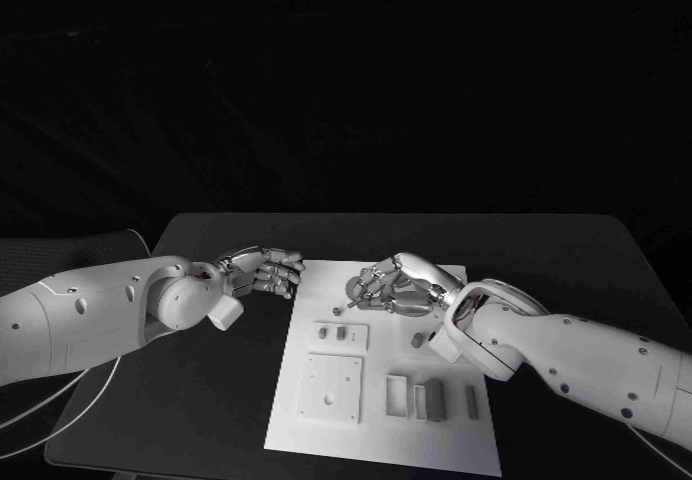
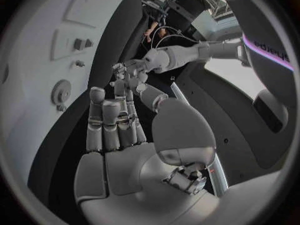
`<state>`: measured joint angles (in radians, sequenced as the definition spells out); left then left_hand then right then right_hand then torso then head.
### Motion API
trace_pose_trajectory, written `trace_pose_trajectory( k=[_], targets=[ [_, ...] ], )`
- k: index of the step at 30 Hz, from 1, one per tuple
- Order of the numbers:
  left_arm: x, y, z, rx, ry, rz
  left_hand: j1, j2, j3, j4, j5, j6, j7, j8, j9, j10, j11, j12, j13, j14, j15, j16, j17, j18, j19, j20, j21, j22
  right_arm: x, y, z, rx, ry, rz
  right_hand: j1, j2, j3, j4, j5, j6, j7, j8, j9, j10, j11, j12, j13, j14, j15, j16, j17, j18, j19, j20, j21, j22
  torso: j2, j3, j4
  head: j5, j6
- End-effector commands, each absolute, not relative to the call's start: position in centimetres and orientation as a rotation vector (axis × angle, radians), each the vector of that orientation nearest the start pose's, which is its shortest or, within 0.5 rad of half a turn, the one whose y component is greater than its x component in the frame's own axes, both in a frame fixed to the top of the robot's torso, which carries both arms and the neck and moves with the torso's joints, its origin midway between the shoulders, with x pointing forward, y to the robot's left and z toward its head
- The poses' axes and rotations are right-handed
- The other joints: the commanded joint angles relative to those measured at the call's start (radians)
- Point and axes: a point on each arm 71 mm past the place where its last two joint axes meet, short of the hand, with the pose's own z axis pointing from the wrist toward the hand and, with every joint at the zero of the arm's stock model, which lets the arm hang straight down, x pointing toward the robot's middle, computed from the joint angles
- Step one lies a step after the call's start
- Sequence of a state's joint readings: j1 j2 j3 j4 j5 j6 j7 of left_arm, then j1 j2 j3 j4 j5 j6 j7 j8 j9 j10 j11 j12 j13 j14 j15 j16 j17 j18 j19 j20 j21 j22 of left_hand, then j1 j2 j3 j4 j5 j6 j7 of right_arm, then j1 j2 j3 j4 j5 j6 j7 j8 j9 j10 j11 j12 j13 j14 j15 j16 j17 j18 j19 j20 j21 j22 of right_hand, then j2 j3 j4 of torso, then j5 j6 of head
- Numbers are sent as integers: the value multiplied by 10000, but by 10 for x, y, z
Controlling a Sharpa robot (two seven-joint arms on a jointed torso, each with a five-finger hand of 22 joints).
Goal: Assemble the parts on the task board
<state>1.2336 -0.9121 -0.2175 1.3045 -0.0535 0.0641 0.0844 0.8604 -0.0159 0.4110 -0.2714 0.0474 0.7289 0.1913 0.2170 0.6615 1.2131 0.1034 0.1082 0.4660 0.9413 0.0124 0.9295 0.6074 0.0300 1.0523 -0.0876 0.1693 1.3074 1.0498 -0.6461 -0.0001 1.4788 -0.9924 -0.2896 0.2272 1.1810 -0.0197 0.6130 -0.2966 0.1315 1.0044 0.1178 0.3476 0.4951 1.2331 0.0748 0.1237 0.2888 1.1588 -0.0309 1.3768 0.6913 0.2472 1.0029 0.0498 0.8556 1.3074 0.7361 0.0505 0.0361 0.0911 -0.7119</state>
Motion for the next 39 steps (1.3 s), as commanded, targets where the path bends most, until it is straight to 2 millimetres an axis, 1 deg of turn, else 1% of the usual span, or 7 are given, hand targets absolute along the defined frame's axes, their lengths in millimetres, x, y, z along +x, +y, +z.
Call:
trace_pose_trajectory(
  k=[1,9,14,22,26,35,39],
  targets=[
    [493,306,-248,-12669,18255,-12833,-100,35,-79,7,17,107,123,-7,-10,-4,-73,-39,13,-33,-18,-28,3,140,-21,2,-57,18,440,-88,-231,-2424,17145,12251,158,5,87,11,20,53,-6,41,306,85,-9,48,16,30,-55,39,-17,146,39,-91,65,201,6,-8,6,33,-56],
    [495,306,-247,-12627,18214,-12853,-95,56,-84,-5,17,154,109,6,-14,18,-88,-36,29,-12,-26,-30,0,150,0,-5,-68,11,417,-64,-236,-6412,16580,10789,256,-113,112,11,15,102,-33,83,389,151,-42,60,69,134,-86,69,-17,146,137,-146,144,203,2,-12,11,133,-221],
    [496,305,-247,-12538,18199,-12836,-88,57,-86,-14,16,162,105,6,-16,24,-91,-35,34,-5,-29,-29,0,152,7,-6,-70,11,408,-53,-242,-7782,16474,10180,277,-159,116,16,14,130,-44,97,414,174,-51,63,87,176,-94,70,-23,146,166,-160,164,200,3,-7,1,278,-416],
    [498,301,-246,-12355,18294,-12891,-67,60,-87,-37,16,183,99,8,-21,38,-98,-33,45,13,-36,-26,1,157,23,-11,-73,11,402,-40,-249,-9046,16653,9264,279,-187,119,19,14,150,-52,105,431,195,-55,66,102,206,-96,64,-31,146,180,-167,171,196,2,-19,6,413,-642],
    [498,298,-245,-12285,18372,-12926,-57,59,-89,-48,16,191,96,9,-23,44,-100,-33,50,19,-38,-26,1,158,29,-12,-74,11,398,-35,-253,-9464,16808,8978,278,-200,120,19,14,159,-56,108,437,203,-57,68,107,215,-96,59,-36,146,181,-168,171,194,-2,-18,17,462,-724],
    [498,291,-244,-11935,18615,-12984,-44,52,-94,-65,16,205,92,9,-28,50,-104,-35,57,28,-42,-25,1,159,39,-14,-78,12,396,-31,-265,-10151,17655,8331,263,-197,123,25,15,163,-57,106,446,212,-56,67,116,227,-94,47,-46,146,180,-167,167,188,1,-33,21,541,-869],
    [498,289,-244,-11879,18655,-13037,-39,51,-96,-70,16,212,90,10,-29,54,-105,-35,60,31,-43,-25,1,160,43,-14,-79,12,397,-32,-271,-10238,17808,8091,258,-195,124,24,15,162,-56,104,448,211,-56,64,118,229,-93,42,-49,146,177,-166,165,187,3,-27,12,582,-912]
  ],
)
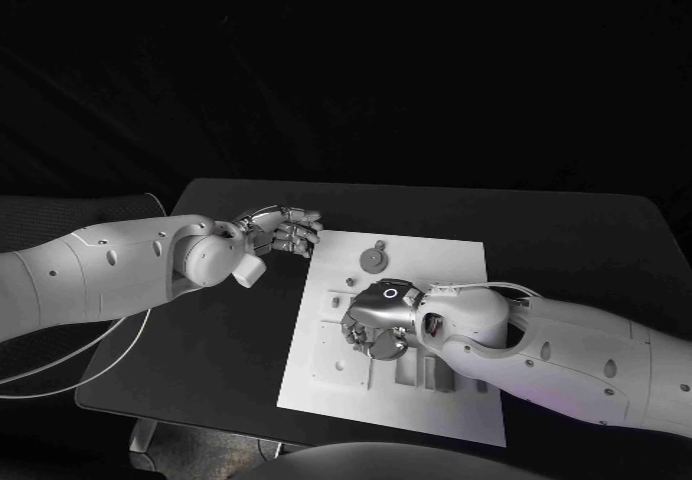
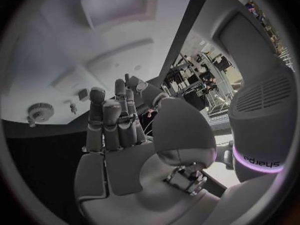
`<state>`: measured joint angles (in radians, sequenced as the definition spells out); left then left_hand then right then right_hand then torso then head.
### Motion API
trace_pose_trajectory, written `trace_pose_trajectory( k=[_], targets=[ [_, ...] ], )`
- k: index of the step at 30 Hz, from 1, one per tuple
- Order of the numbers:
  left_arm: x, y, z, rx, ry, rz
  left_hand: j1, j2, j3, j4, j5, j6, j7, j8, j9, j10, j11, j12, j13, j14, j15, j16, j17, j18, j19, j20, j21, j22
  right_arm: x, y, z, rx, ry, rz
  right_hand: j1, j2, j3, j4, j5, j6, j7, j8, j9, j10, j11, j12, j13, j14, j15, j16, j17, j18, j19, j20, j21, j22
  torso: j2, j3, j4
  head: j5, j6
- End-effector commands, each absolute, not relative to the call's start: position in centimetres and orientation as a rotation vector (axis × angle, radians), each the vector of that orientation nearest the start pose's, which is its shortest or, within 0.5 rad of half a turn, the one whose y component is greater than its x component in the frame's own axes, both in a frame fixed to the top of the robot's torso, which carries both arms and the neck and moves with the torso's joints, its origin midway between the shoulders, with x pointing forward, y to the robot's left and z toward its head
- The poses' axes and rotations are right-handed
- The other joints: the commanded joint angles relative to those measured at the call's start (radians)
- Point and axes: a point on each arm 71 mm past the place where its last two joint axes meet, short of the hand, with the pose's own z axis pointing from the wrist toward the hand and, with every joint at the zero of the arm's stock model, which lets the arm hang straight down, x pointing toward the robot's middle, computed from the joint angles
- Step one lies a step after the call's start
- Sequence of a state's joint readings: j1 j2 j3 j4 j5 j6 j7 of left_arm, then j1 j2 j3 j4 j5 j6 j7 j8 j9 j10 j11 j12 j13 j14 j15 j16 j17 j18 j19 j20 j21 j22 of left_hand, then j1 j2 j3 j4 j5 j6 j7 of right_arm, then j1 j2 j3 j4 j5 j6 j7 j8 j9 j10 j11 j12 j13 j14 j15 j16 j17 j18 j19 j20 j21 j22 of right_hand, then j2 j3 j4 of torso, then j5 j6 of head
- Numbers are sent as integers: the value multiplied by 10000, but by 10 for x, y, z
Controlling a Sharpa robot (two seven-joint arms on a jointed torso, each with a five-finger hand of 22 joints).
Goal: Assemble the parts on the task board
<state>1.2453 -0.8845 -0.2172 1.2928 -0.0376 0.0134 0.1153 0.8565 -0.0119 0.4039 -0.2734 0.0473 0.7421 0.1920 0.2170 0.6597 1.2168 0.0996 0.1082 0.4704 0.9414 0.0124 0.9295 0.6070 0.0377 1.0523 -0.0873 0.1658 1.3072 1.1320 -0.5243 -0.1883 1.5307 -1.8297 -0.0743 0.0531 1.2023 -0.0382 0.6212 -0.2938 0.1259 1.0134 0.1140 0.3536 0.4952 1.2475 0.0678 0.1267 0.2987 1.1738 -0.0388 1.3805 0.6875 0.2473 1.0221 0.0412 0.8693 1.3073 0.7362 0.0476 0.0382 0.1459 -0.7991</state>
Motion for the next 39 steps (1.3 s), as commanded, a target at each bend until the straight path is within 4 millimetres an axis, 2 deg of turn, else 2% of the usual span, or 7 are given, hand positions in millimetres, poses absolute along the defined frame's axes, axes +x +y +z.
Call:
trace_pose_trajectory(
  k=[1,8,14,39],
  targets=[
    [498,288,-244,-11869,18665,-13058,0,11,-25,-50,17,81,83,10,-12,17,-67,-35,16,31,-43,-25,4,83,43,-17,-44,14,398,-33,-272,-10236,17830,8046,44,-10,42,-5,71,72,-18,43,447,68,15,34,18,79,-15,4,-11,145,-15,-80,28,187,2,3,-8,34,-39],
    [498,286,-244,-11840,18713,-13122,-66,2,-67,-20,17,94,83,5,-21,23,-68,-40,26,38,-42,-29,2,77,55,-13,-52,12,400,-31,-273,-10194,17627,7948,39,-13,42,-6,71,70,-18,41,449,68,15,32,20,81,-15,1,-14,145,-16,-80,27,186,1,19,-1,85,-93],
    [498,285,-243,-11838,18729,-13129,-80,3,-76,-14,17,95,82,2,-25,25,-69,-42,29,41,-42,-30,2,78,58,-15,-56,12,400,-31,-272,-10103,17507,7934,37,-14,44,-7,71,70,-18,40,452,68,15,30,22,87,-15,-2,-16,145,-13,-81,27,185,2,17,-8,121,-117],
    [498,283,-242,-11780,18853,-13221,-189,-2,-124,47,18,109,76,-16,-49,38,-75,-54,50,56,-51,-34,2,84,76,-25,-80,6,400,-24,-275,-10307,17478,7878,35,-22,58,-7,73,73,-20,35,465,72,12,21,34,118,-19,-10,-26,145,8,-89,32,180,5,17,-7,114,-138]
  ],
)
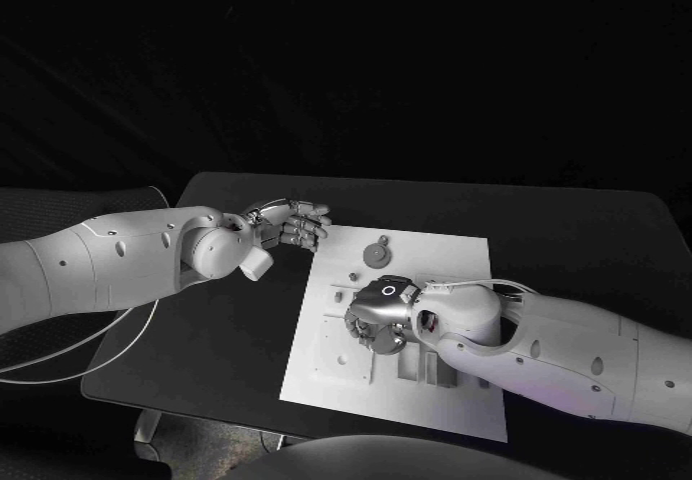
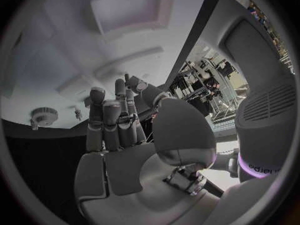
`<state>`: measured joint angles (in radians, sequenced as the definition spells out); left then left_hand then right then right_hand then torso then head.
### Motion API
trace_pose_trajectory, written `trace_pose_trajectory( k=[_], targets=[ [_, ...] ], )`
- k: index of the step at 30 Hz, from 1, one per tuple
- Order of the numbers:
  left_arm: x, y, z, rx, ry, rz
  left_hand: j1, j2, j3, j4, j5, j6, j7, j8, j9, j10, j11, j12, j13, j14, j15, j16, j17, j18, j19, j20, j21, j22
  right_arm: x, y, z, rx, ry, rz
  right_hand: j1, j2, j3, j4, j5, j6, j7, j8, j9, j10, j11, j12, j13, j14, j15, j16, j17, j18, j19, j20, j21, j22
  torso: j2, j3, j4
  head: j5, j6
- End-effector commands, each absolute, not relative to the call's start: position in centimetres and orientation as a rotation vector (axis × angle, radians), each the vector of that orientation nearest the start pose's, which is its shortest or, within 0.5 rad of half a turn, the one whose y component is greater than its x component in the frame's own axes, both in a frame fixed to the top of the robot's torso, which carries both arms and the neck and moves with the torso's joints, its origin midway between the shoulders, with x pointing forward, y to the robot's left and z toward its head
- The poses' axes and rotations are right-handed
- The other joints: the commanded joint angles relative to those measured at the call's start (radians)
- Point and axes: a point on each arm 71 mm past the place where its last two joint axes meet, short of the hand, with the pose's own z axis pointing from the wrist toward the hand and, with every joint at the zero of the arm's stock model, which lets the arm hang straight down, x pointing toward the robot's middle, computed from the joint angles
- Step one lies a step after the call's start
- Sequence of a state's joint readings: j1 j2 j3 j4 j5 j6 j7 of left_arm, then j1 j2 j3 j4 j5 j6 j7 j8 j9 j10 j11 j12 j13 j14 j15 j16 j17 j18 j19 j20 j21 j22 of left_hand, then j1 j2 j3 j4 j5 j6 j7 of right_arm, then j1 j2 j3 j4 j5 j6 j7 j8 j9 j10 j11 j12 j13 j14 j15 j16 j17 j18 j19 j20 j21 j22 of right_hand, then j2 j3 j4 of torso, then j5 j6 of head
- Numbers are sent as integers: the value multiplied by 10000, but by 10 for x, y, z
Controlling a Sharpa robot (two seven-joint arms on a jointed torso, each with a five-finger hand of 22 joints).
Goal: Assemble the parts on the task board
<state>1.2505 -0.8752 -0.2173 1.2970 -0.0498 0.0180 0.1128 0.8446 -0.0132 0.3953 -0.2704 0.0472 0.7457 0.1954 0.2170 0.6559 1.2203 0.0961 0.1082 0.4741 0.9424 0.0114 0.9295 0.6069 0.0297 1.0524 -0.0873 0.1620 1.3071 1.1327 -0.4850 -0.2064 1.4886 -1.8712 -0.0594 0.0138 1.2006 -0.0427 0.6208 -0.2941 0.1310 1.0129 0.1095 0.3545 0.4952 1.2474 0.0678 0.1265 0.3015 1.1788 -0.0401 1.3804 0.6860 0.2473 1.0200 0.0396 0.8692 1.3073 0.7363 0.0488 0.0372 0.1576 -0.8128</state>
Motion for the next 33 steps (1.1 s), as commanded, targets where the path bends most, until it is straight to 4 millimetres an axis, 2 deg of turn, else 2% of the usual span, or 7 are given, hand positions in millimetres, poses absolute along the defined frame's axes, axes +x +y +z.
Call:
trace_pose_trajectory(
  k=[1,33],
  targets=[
    [498,283,-242,-11780,18860,-13224,-71,11,-38,17,18,72,43,-17,-11,4,-41,-54,13,47,-41,-34,3,164,76,-26,-43,7,401,-24,-276,-10311,17491,7866,52,22,62,-4,22,78,26,25,465,72,12,23,6,69,-5,-10,-12,145,30,-73,33,180,-1,5,3,-6,-1],
    [497,280,-242,-11653,19078,-13321,-69,19,-40,12,18,82,38,-27,-25,24,-47,-55,30,57,-49,-31,7,166,89,-31,-54,10,401,-23,-280,-10598,17683,7686,35,-5,71,-5,19,75,29,14,481,74,12,9,20,83,-5,-31,-26,145,34,-77,26,173,-2,6,2,-23,-10]
  ],
)
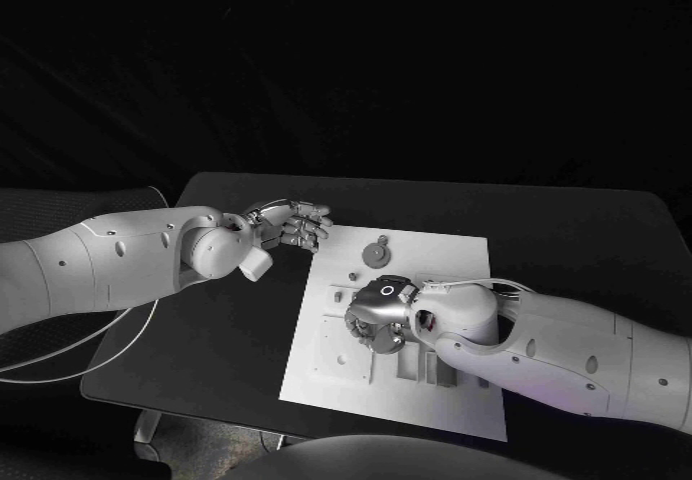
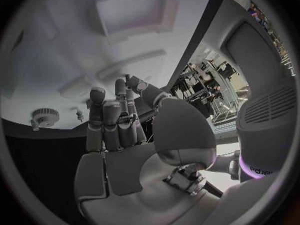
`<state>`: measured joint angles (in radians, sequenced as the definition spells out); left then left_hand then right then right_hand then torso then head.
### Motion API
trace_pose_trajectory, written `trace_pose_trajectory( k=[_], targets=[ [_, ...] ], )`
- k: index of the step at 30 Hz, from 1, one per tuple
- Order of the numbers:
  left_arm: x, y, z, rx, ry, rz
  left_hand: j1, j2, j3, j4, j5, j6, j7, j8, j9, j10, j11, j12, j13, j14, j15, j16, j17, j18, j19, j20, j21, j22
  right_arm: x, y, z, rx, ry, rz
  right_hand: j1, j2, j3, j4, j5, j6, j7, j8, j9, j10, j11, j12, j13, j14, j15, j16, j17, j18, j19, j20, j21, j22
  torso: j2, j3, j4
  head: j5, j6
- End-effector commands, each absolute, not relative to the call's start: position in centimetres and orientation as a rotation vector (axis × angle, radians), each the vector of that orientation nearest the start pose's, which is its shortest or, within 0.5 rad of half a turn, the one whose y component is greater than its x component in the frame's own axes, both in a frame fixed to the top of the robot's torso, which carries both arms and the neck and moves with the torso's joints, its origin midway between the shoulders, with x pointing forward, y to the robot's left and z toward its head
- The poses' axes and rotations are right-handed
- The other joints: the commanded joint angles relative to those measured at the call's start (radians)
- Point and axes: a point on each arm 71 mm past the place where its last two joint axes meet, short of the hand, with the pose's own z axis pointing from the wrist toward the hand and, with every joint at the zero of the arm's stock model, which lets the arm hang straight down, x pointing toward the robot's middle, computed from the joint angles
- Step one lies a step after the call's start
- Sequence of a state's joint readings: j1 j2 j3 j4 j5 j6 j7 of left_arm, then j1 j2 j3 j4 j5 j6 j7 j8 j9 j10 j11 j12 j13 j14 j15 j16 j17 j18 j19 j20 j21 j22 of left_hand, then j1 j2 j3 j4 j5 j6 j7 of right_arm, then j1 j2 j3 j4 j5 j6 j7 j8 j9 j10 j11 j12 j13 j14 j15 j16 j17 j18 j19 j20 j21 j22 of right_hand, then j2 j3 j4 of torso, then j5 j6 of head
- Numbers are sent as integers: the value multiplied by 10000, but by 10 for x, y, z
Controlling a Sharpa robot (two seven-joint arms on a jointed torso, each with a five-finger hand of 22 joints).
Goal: Assemble the parts on the task board
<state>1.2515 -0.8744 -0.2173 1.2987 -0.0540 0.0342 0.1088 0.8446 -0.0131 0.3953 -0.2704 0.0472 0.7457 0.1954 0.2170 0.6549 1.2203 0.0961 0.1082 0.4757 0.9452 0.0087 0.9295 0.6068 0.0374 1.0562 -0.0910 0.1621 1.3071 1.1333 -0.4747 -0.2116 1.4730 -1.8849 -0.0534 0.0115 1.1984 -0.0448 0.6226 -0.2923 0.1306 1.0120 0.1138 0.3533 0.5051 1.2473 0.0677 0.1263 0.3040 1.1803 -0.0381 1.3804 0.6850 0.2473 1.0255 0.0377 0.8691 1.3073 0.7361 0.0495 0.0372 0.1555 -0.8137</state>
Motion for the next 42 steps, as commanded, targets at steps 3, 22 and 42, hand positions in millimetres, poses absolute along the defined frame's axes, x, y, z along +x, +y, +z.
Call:
trace_pose_trajectory(
  k=[3,22,42],
  targets=[
    [497,280,-242,-11646,19093,-13331,-69,19,-41,12,18,83,38,-28,-16,26,-48,-55,16,30,-22,-30,8,90,52,6,-55,11,399,-23,-285,-10728,17869,7683,37,-8,46,-22,21,80,-10,20,385,71,15,4,-2,67,-22,-39,-19,145,-23,-56,24,171,1,-4,0,-3,-5],
    [497,281,-242,-11635,19117,-13290,-65,19,-43,5,18,86,35,-33,-23,42,-53,-52,27,35,-25,-28,11,91,59,3,-59,14,400,-26,-285,-9868,17808,8036,-787,-847,-277,72,21,-845,397,-591,170,-189,144,-242,-35,-56,102,-147,-61,145,-44,39,-102,116,0,3,-9,24,-57],
    [497,284,-242,-11666,19161,-13231,-68,27,-45,6,18,72,36,-49,-34,50,-53,-54,36,37,-27,-28,13,91,68,0,-63,17,408,-53,-261,-8497,16906,8258,-871,-1401,-31,187,20,-1832,597,-1077,-221,-1034,482,-563,-262,-280,425,-188,-83,145,-117,104,-256,120,-1,15,-12,-60,99]
  ],
)
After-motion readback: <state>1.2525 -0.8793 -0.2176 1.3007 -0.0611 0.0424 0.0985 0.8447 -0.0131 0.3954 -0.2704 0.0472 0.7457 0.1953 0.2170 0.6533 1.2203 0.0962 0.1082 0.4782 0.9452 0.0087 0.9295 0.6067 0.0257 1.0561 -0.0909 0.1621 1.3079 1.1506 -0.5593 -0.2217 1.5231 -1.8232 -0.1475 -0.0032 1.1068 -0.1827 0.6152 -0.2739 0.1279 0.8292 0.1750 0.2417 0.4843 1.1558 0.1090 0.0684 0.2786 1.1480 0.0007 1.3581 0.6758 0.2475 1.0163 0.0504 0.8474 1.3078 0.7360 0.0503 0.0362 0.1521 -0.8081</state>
